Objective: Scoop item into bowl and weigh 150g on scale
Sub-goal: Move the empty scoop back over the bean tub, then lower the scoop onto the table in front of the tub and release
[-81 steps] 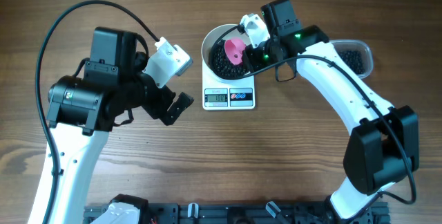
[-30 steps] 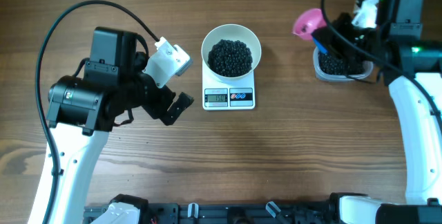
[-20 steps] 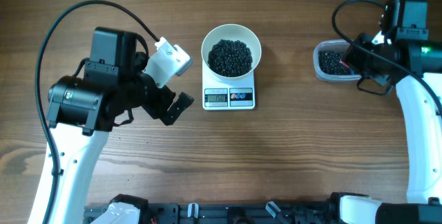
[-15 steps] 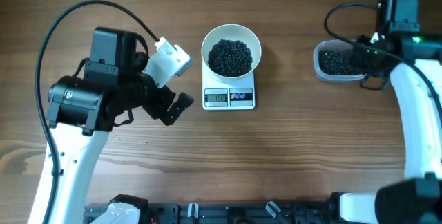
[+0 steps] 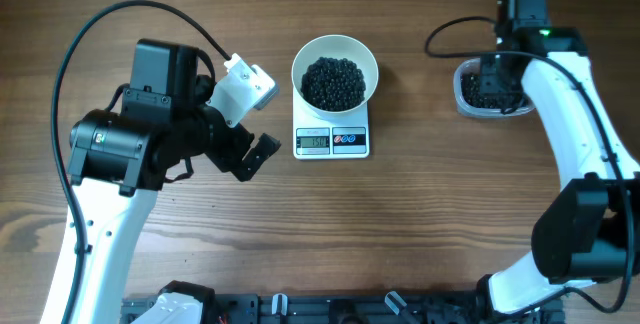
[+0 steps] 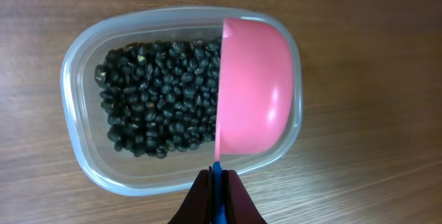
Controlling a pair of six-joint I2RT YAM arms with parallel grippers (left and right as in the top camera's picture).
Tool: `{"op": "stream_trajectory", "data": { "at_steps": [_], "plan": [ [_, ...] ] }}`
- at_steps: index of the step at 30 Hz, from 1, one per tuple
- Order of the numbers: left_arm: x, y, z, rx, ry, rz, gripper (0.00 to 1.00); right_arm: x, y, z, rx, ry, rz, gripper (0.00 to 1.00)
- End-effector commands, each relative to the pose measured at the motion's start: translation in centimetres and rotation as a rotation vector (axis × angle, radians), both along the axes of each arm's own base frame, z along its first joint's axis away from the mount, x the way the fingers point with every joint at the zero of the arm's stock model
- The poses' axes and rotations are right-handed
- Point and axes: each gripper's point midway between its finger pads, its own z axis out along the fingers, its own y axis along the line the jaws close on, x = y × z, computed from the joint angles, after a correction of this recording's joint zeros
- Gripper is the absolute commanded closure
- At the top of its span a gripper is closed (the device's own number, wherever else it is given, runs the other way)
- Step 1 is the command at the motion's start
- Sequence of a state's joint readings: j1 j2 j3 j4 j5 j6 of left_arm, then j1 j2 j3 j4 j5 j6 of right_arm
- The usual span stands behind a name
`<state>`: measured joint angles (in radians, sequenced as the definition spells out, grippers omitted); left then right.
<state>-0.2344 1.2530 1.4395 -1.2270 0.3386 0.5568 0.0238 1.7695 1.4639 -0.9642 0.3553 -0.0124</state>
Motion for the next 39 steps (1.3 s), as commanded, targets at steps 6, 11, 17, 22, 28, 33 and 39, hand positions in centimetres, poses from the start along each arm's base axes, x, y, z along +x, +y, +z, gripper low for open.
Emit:
{"op": "stream_trajectory", "data": {
  "at_steps": [6, 11, 17, 22, 28, 33, 39],
  "plan": [
    [0.3, 0.1, 0.4, 0.003, -0.018, -0.008, 0.00, 0.7, -1.2, 3.7, -0.281, -0.042, -0.012, 0.96],
    [0.3, 0.1, 0.4, 0.002, -0.018, -0.008, 0.00, 2.1, 3.7, 11.7, 0.157, -0.314, 0.028, 0.96],
    [0.3, 0.1, 0.4, 0.002, -0.018, -0.007, 0.00, -11.3, 4.5, 10.9, 0.678, 0.019, -0.117, 0.96],
    [0.3, 0.1, 0.4, 0.002, -0.017, -0.007, 0.00, -10.0, 9.2, 4.5, 0.961, 0.024, 0.099, 0.96],
    [0.3, 0.1, 0.4, 0.002, -0.017, -0.007, 0.00, -14.6, 12.2, -7.0, 1.163, 0.105, -0.015, 0.96],
    [0.3, 0.1, 0.4, 0.003, -0.018, -0.008, 0.00, -18.9, 13.0, -10.1, 1.172, 0.222, -0.099, 0.92],
    [0.3, 0.1, 0.4, 0.002, -0.017, -0.007, 0.00, -21.0, 10.4, -12.5, 0.983, 0.326, -0.359, 0.17]
  ]
}}
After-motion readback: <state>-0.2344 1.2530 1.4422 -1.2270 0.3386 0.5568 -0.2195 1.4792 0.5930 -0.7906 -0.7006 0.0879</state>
